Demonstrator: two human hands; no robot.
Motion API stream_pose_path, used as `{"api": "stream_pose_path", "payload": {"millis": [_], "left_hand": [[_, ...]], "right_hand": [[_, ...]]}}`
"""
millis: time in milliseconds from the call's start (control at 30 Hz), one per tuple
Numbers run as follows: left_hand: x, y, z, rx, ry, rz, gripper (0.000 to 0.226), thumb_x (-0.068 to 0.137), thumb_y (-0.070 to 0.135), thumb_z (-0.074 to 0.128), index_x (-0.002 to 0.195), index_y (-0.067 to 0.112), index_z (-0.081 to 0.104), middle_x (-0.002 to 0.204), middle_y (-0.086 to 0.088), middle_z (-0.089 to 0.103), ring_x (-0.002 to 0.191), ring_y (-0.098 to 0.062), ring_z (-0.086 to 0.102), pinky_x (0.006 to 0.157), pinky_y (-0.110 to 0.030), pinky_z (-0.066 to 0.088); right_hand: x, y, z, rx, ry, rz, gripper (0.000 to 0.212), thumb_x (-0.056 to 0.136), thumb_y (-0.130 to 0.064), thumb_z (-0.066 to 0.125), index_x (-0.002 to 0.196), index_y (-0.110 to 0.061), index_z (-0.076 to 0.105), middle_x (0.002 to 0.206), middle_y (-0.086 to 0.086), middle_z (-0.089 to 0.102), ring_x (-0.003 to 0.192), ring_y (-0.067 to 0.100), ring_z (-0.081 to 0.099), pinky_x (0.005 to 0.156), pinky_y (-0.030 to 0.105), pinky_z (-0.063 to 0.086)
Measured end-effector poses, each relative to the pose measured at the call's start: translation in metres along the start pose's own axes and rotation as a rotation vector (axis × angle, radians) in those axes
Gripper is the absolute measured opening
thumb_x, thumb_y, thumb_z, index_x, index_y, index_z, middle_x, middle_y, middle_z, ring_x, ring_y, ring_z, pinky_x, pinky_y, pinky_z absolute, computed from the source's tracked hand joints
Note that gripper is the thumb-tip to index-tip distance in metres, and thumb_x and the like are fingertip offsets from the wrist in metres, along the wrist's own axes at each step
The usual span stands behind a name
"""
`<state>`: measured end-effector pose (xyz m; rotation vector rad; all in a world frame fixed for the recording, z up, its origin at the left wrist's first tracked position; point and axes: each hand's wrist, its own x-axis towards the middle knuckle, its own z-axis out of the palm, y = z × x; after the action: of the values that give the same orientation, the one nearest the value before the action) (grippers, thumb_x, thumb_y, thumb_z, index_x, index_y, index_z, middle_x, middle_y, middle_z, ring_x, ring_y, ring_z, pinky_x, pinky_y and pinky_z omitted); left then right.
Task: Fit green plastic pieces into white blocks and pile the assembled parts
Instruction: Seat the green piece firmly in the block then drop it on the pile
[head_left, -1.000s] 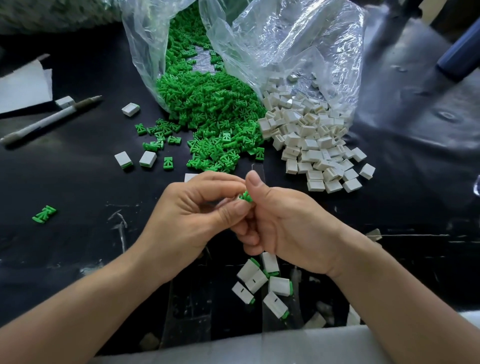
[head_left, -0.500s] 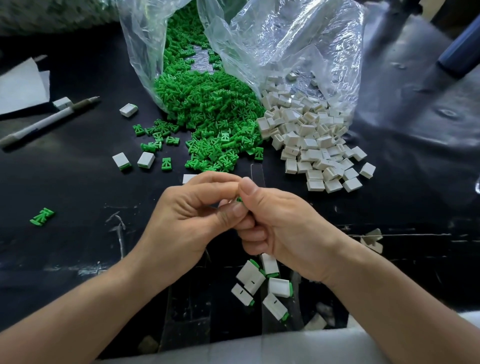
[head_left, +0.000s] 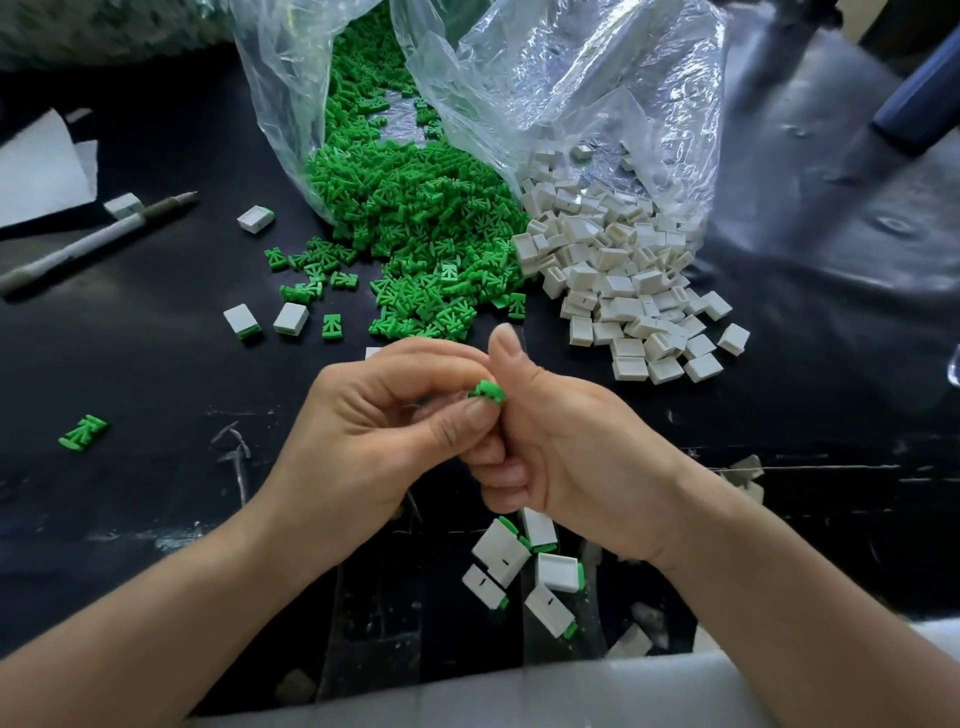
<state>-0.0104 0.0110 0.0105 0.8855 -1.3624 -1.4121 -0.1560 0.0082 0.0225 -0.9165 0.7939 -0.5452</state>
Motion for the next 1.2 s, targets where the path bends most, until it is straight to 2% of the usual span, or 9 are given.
{"api": "stream_pose_path", "payload": {"millis": [133, 200, 267, 467, 567, 633, 967, 1133, 1200], "left_hand": [[-0.002, 0.0, 0.002, -0.017, -0.004, -0.005, 0.017, 0.07, 0.008, 0.063, 0.084, 0.004, 0.071, 0.088, -0.011, 0.065, 0.064, -0.023, 0.065, 0.059, -0.026, 0.054], [-0.003, 0.0, 0.003, -0.051, -0.007, -0.006, 0.015, 0.072, 0.006, 0.062, 0.082, -0.001, 0.071, 0.085, -0.009, 0.065, 0.057, -0.027, 0.063, 0.056, -0.031, 0.055], [-0.003, 0.001, 0.004, -0.061, -0.007, -0.002, 0.017, 0.07, 0.009, 0.065, 0.083, 0.001, 0.072, 0.087, -0.008, 0.066, 0.057, -0.026, 0.064, 0.056, -0.03, 0.055], [0.0, 0.003, 0.004, -0.076, 0.014, -0.022, 0.024, 0.062, 0.017, 0.065, 0.083, 0.007, 0.07, 0.091, -0.003, 0.07, 0.064, -0.013, 0.066, 0.059, -0.019, 0.053], [0.0, 0.002, 0.004, -0.088, 0.015, -0.033, 0.023, 0.061, 0.018, 0.065, 0.081, 0.007, 0.071, 0.09, -0.001, 0.07, 0.067, -0.011, 0.067, 0.06, -0.018, 0.053], [0.0, 0.001, 0.004, -0.08, 0.014, -0.038, 0.024, 0.061, 0.019, 0.066, 0.081, 0.008, 0.071, 0.09, -0.002, 0.07, 0.07, -0.011, 0.068, 0.061, -0.019, 0.053], [0.001, 0.002, 0.004, -0.087, 0.005, -0.033, 0.024, 0.061, 0.019, 0.066, 0.081, 0.009, 0.071, 0.089, 0.0, 0.071, 0.072, -0.01, 0.068, 0.061, -0.019, 0.054], [0.001, 0.002, 0.003, -0.083, -0.001, -0.032, 0.024, 0.061, 0.018, 0.066, 0.083, 0.011, 0.071, 0.089, 0.001, 0.071, 0.073, -0.01, 0.069, 0.062, -0.019, 0.054], [0.001, 0.002, 0.003, -0.08, -0.001, -0.031, 0.024, 0.06, 0.018, 0.066, 0.082, 0.012, 0.072, 0.088, 0.001, 0.071, 0.073, -0.01, 0.069, 0.061, -0.019, 0.054]], "right_hand": [[0.0, 0.003, -0.003, -0.121, 0.022, -0.022, 0.06, 0.073, -0.063, 0.036, 0.083, -0.005, 0.05, 0.056, -0.006, 0.035, 0.049, 0.006, 0.028, 0.048, 0.019, 0.025], [-0.001, 0.002, -0.002, -0.149, 0.016, -0.015, 0.069, 0.073, -0.067, 0.037, 0.082, 0.0, 0.048, 0.056, -0.007, 0.036, 0.05, 0.007, 0.029, 0.047, 0.018, 0.027], [-0.001, 0.001, -0.002, -0.17, 0.012, -0.005, 0.09, 0.072, -0.068, 0.037, 0.102, 0.016, 0.044, 0.056, -0.008, 0.037, 0.05, 0.007, 0.029, 0.048, 0.017, 0.028], [-0.001, 0.0, 0.004, -0.16, 0.053, -0.06, 0.093, 0.071, -0.057, 0.037, 0.126, 0.017, 0.029, 0.058, -0.006, 0.03, 0.052, 0.006, 0.024, 0.05, 0.021, 0.021], [-0.001, 0.003, 0.004, -0.118, 0.066, -0.064, 0.069, 0.071, -0.053, 0.04, 0.098, 0.009, 0.051, 0.059, -0.005, 0.028, 0.052, 0.007, 0.022, 0.05, 0.022, 0.018], [-0.002, 0.002, 0.006, -0.095, 0.079, -0.07, 0.048, 0.07, -0.052, 0.041, 0.08, -0.006, 0.047, 0.059, -0.005, 0.027, 0.052, 0.007, 0.022, 0.05, 0.022, 0.018], [-0.003, 0.004, 0.008, -0.078, 0.106, -0.102, 0.036, 0.071, -0.051, 0.04, 0.071, -0.015, 0.042, 0.061, -0.002, 0.022, 0.054, 0.01, 0.018, 0.053, 0.027, 0.014], [-0.003, 0.002, 0.009, -0.101, 0.073, -0.084, 0.061, 0.071, -0.051, 0.039, 0.096, 0.003, 0.051, 0.062, -0.001, 0.02, 0.054, 0.009, 0.018, 0.051, 0.023, 0.017], [-0.002, 0.002, 0.009, -0.115, 0.067, -0.071, 0.085, 0.071, -0.051, 0.038, 0.12, 0.019, 0.038, 0.062, -0.002, 0.019, 0.053, 0.008, 0.018, 0.05, 0.022, 0.018]]}}
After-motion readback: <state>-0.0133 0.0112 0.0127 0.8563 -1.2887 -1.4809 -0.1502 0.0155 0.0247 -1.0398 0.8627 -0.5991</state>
